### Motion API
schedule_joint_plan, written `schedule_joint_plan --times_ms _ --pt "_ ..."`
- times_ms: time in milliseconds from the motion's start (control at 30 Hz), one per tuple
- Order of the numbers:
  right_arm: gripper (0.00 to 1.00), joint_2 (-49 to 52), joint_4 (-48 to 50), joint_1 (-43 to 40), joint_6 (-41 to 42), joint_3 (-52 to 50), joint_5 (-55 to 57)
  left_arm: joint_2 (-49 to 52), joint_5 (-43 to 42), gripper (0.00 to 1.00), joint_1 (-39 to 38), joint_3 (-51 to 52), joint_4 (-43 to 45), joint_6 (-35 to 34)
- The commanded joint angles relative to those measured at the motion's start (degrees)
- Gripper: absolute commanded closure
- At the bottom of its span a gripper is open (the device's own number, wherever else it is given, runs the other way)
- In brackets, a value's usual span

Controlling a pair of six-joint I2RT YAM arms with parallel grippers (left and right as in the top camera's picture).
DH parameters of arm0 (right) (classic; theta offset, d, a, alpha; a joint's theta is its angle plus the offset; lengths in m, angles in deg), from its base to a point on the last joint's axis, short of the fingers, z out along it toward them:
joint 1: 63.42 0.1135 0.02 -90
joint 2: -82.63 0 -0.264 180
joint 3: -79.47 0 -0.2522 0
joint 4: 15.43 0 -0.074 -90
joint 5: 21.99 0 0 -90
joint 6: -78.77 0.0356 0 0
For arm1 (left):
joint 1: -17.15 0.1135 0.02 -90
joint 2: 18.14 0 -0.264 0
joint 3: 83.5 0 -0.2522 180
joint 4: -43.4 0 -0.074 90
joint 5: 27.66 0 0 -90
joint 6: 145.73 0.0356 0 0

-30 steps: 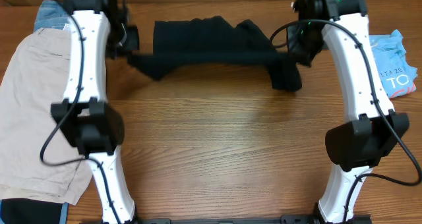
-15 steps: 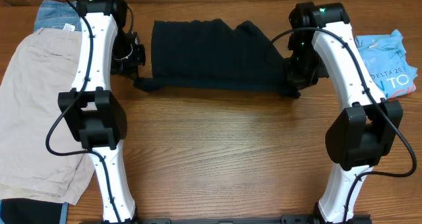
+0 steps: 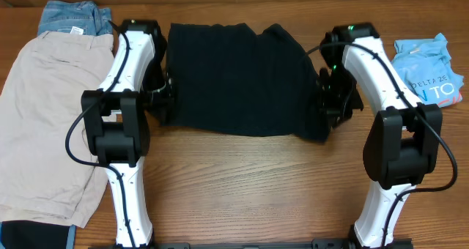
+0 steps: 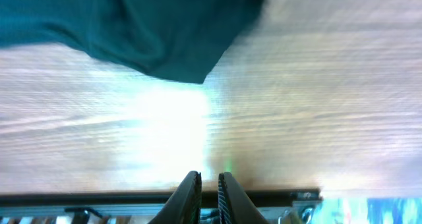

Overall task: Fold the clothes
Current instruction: 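Lay the spread shirt flat on the table with both grippers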

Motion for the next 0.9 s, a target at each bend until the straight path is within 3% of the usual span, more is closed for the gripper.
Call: schedule_joint_plan --times_ms 0,200,533,600,733,867 --pt "0.86 -0.66 0.83 -0.46 1.86 -5.14 -1.2 -1.31 2.62 0.96 0.13 5.31 -0.39 0.22" --pt "0.85 -0.66 2.82 -0.46 2.4 -9.42 -1.53 -1.31 7.78 0.96 0.13 10.45 -0.39 -3.23" --pt "0.81 -0.66 14.03 -2.05 2.51 -5.84 -1.16 -1.31 16.44 0.96 0.66 10.49 -0.39 -12.48" --pt "0.69 -0.66 19.8 -3.19 2.62 -5.46 -2.08 -1.31 16.26 0.96 0.74 10.47 -0.26 -13.07" --pt "0.6 -0.63 26.47 -4.61 2.58 -6.67 -4.96 -1.31 16.26 0.83 0.72 10.47 0.09 -13.03" --pt "0.59 -0.63 27.89 -4.7 2.38 -8.2 -5.2 -1.31 16.24 0.81 0.68 10.47 0.81 -13.03"
